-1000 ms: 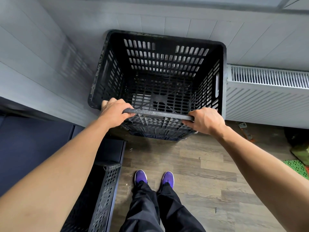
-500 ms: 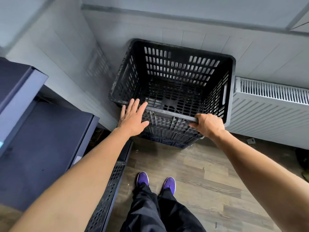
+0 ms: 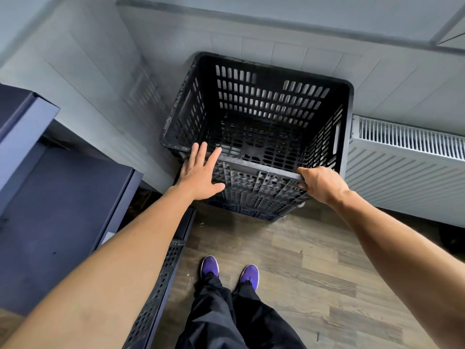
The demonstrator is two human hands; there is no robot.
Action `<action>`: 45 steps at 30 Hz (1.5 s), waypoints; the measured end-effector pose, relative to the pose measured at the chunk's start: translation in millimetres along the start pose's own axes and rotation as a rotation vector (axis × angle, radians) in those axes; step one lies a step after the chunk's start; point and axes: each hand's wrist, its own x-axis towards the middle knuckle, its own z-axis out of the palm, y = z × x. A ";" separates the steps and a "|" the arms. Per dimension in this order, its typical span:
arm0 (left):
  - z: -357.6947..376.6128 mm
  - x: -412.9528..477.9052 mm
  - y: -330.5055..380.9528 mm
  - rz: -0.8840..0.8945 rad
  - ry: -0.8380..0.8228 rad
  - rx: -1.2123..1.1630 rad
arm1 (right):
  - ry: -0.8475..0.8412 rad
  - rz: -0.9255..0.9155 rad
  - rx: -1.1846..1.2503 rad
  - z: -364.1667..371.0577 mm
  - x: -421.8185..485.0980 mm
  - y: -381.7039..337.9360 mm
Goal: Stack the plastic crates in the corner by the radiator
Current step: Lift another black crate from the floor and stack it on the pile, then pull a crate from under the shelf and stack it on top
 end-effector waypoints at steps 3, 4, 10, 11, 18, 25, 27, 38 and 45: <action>1.6 0.6 5.8 -0.028 -0.035 -0.025 | 0.000 0.016 0.017 4.2 2.4 0.0; 0.7 0.7 5.9 -0.029 -0.055 -0.027 | -0.002 0.026 0.019 5.4 2.5 -0.6; -12.7 -1.0 2.3 -0.036 -0.188 -0.065 | -0.048 0.108 0.040 7.3 1.0 -9.4; -13.6 -2.2 1.9 -0.040 -0.195 -0.061 | -0.067 0.114 0.049 6.8 -0.3 -12.2; -4.0 -14.1 13.9 -0.034 0.049 -0.006 | -0.014 0.011 0.043 0.4 -14.2 -29.0; 7.3 -34.5 27.0 0.018 0.147 -0.055 | 0.055 -0.060 0.015 -13.9 -18.9 -60.2; 11.9 -45.6 25.4 0.017 0.184 -0.086 | 0.114 -0.111 -0.012 -17.6 -19.1 -74.8; 102.6 -184.5 -41.3 -0.214 0.231 -0.291 | -0.090 -0.433 -0.042 16.5 -63.8 -205.4; 167.3 -285.3 -98.6 -0.410 0.213 -0.472 | -0.237 -0.569 -0.075 58.8 -110.2 -285.2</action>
